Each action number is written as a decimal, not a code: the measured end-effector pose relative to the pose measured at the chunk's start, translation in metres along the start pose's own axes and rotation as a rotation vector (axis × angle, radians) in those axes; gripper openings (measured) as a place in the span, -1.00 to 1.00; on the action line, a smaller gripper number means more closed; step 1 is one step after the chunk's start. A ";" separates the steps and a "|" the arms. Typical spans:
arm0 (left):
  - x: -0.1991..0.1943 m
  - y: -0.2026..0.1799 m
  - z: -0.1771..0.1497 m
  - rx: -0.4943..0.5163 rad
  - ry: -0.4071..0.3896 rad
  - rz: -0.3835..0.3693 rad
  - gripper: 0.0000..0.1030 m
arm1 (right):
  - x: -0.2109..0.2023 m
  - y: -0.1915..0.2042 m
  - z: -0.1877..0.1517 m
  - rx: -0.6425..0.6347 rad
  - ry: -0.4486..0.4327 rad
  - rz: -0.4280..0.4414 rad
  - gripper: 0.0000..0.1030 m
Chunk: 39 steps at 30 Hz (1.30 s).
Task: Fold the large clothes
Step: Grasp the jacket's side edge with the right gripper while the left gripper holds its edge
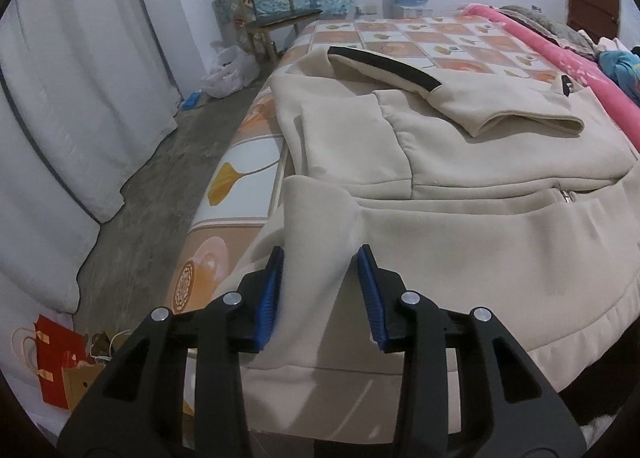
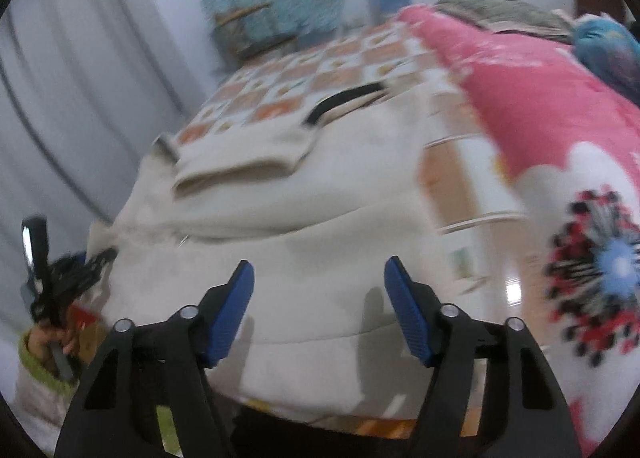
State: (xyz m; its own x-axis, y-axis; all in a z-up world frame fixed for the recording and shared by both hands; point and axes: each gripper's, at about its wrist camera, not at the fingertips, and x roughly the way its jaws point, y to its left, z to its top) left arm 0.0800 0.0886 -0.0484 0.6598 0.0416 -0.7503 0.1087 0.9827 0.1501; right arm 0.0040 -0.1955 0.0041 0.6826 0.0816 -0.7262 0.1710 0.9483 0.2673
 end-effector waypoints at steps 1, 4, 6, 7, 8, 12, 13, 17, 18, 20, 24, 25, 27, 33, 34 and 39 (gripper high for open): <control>0.000 -0.001 0.000 -0.001 0.002 0.005 -0.30 | -0.001 -0.007 0.004 0.011 -0.005 -0.017 0.21; 0.000 -0.004 0.001 -0.005 0.007 0.017 -0.30 | 0.007 -0.018 0.016 0.010 0.002 -0.070 0.15; 0.000 -0.005 0.001 -0.009 0.009 0.021 -0.30 | 0.016 -0.022 0.022 0.007 0.011 -0.081 0.11; 0.000 -0.005 0.001 -0.012 0.010 0.023 -0.30 | 0.024 -0.023 0.025 0.010 0.021 -0.087 0.07; 0.000 -0.005 0.002 -0.013 0.011 0.023 -0.30 | 0.029 -0.024 0.027 0.010 0.028 -0.092 0.03; 0.002 -0.006 0.003 -0.020 0.016 0.025 -0.30 | 0.043 -0.027 0.029 0.006 0.057 -0.108 -0.10; 0.002 -0.006 0.003 -0.018 0.017 0.027 -0.30 | 0.045 -0.027 0.028 0.003 0.064 -0.111 -0.14; 0.002 -0.008 0.003 -0.015 0.019 0.037 -0.30 | 0.037 -0.024 0.020 -0.016 0.075 -0.114 -0.29; 0.002 -0.008 0.004 -0.014 0.021 0.039 -0.30 | 0.034 -0.024 0.018 -0.017 0.075 -0.112 -0.30; 0.002 -0.009 0.004 -0.013 0.023 0.042 -0.30 | 0.024 -0.023 0.013 -0.026 0.066 -0.099 -0.33; 0.003 -0.011 0.004 -0.009 0.026 0.052 -0.30 | 0.014 -0.020 0.009 -0.041 0.051 -0.070 -0.40; 0.002 -0.011 0.004 -0.008 0.026 0.054 -0.30 | 0.014 -0.020 0.010 -0.042 0.051 -0.070 -0.43; 0.002 -0.012 0.005 -0.007 0.027 0.058 -0.30 | 0.017 -0.021 0.011 -0.038 0.055 -0.079 -0.45; 0.003 -0.012 0.005 -0.010 0.031 0.057 -0.30 | 0.033 -0.022 0.015 -0.038 0.070 -0.126 -0.52; 0.003 -0.012 0.005 -0.010 0.031 0.058 -0.30 | 0.035 -0.021 0.015 -0.047 0.073 -0.142 -0.52; 0.003 -0.012 0.006 -0.003 0.034 0.065 -0.30 | 0.039 -0.018 0.012 -0.079 0.076 -0.183 -0.53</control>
State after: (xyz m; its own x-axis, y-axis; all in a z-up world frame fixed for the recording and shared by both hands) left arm 0.0854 0.0763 -0.0489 0.6395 0.1118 -0.7606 0.0641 0.9782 0.1977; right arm 0.0365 -0.2134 -0.0213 0.5891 -0.0740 -0.8046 0.2290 0.9703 0.0785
